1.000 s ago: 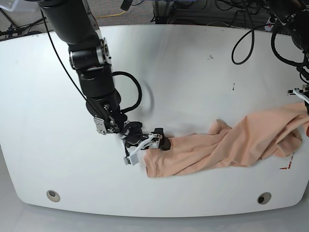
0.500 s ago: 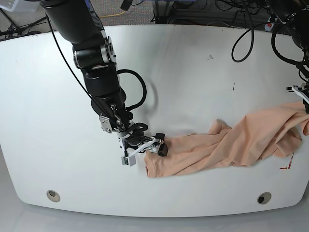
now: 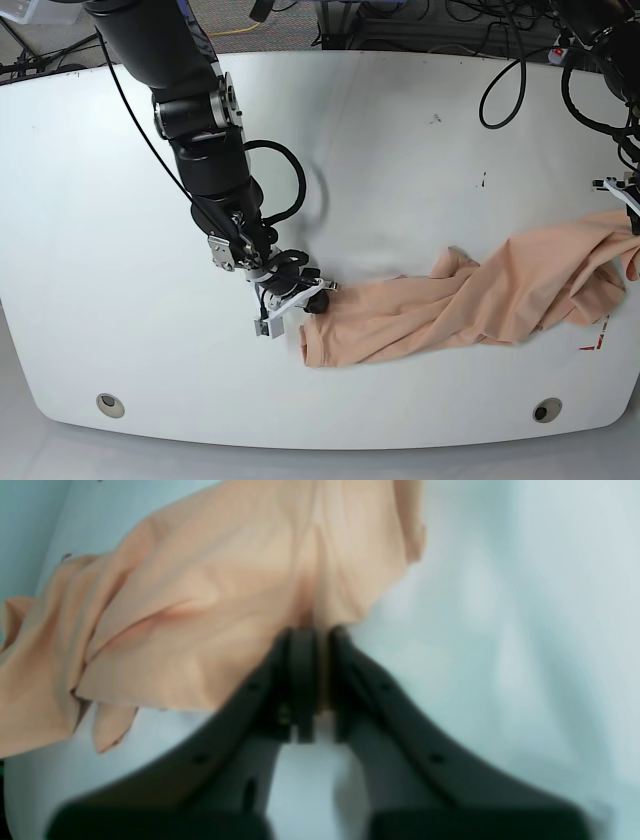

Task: Fold the T-shirt properly
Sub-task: 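Release with the right gripper and regrasp the shirt's free end, then lift the shirt with both grippers, stretching it between them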

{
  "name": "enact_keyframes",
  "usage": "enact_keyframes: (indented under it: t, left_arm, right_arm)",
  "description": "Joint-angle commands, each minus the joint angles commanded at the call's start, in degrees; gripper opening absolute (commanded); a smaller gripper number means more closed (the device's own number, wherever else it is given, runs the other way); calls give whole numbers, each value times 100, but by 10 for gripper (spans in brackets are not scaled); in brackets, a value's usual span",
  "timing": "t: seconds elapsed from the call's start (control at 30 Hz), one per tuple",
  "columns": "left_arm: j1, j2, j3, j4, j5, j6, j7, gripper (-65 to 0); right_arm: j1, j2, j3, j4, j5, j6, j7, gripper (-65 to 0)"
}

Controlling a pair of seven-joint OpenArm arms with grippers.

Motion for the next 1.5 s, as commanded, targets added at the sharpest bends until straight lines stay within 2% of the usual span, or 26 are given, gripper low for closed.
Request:
enact_keyframes:
  t: [0.13, 0.33, 0.4, 0.6, 0.7, 0.8, 0.87, 0.97, 1.07, 1.17, 1.23, 1.3, 1.43, 1.5]
  left_arm:
    - [0, 0, 9, 0, -9, 0, 0, -640]
    - [0, 0, 9, 0, -9, 0, 0, -640]
    - [0, 0, 9, 0, -9, 0, 0, -640]
    - [0, 0, 9, 0, -9, 0, 0, -640]
    - [0, 0, 88, -9, -9, 0, 0, -640]
    - [0, 0, 264, -9, 0, 0, 0, -640]
    - [0, 0, 316, -9, 0, 0, 0, -640]
    - [-9, 0, 334, -9, 0, 0, 0, -640]
    - [-9, 0, 369, -9, 0, 0, 0, -640]
    - [-18, 0, 510, -9, 0, 0, 0, -640]
    - [-18, 0, 510, -9, 0, 0, 0, -640]
    - [-18, 0, 510, -18, 0, 0, 0, -640]
    - [-18, 0, 510, -18, 0, 0, 0, -640]
    - [-18, 0, 510, -18, 0, 0, 0, -640]
  right_arm:
    - [-334, 44, 0, 730, 0, -18, -229, -650]
    - [-1275, 554, 18, 2655, 9, -26, -1064, -650]
    - [-1723, 756, 246, 3429, 9, -26, -1415, -650]
    - [-2778, 818, 1240, 4879, 0, 18, -2400, -650]
    - [-3200, 985, 1433, 5248, 9, 26, -2611, -650]
    - [-3464, 993, 1468, 5336, 9, 26, -2629, -650]
    - [-3560, 993, 1477, 5319, 9, 26, -2629, -606]
    - [-3587, 976, 1495, 5310, 9, 26, -2629, -490]
    - [-3640, 923, 1811, 5310, 35, 26, -2629, -344]
    - [-3631, 791, 2295, 5196, 404, 26, -2637, -173]
    - [-3596, 809, 2365, 4958, 695, 26, -2637, -106]
    - [-3464, 879, 2391, 4642, 1011, 26, -2637, -75]
    - [-3341, 1090, 2303, 4009, 1767, 35, -2637, -75]
    - [-3262, 1125, 2145, 3780, 2031, 123, -2637, -75]
